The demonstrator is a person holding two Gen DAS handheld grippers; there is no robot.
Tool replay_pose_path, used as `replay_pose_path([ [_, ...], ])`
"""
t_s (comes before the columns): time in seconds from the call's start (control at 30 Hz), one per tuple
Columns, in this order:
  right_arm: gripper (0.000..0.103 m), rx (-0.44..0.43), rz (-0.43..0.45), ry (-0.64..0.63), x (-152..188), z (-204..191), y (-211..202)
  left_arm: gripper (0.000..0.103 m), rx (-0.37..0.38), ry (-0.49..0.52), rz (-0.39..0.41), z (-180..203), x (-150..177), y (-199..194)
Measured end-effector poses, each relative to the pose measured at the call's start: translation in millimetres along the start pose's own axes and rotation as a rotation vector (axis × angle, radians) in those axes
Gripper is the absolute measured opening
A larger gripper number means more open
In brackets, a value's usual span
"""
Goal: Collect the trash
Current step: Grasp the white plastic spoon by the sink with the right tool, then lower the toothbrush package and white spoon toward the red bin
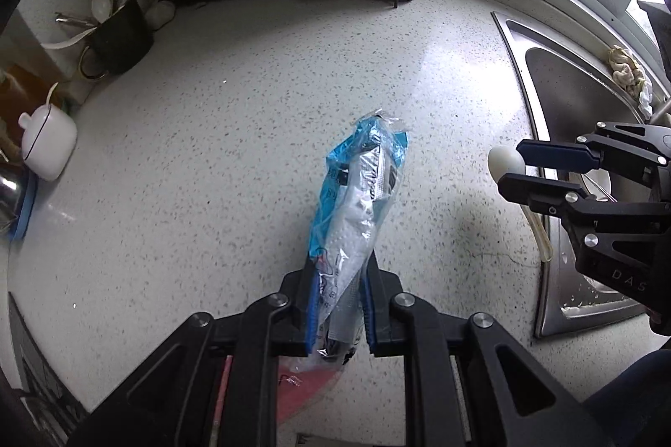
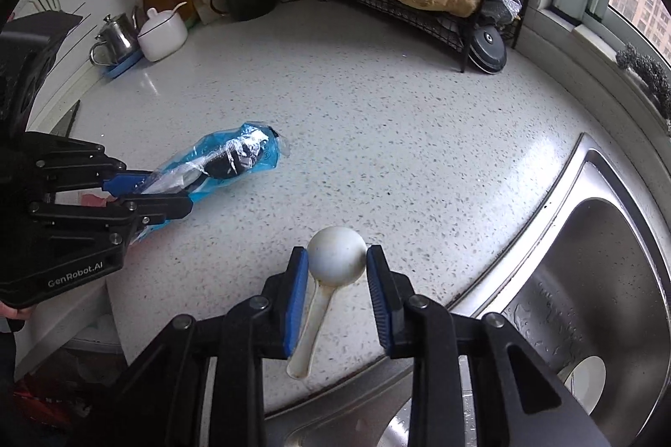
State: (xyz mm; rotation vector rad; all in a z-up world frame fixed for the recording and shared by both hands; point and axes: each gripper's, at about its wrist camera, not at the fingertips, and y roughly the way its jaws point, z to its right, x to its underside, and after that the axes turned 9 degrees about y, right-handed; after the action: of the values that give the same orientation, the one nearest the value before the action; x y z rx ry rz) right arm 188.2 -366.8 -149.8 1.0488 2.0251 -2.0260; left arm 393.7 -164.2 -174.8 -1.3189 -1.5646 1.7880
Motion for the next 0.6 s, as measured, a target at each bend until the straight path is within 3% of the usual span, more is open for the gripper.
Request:
replay_pose_path([
  [0.23,0.027,-0.065,0.009,-0.065,26,-44,-22,0.015,-0.039,-0.091,0.007,-2,61,-40],
  [0.6,0.027,-0.154,-0.013,-0.167,110,-113,-60,0.015,-0.105,-0.212,-0.017,25,188,-95],
])
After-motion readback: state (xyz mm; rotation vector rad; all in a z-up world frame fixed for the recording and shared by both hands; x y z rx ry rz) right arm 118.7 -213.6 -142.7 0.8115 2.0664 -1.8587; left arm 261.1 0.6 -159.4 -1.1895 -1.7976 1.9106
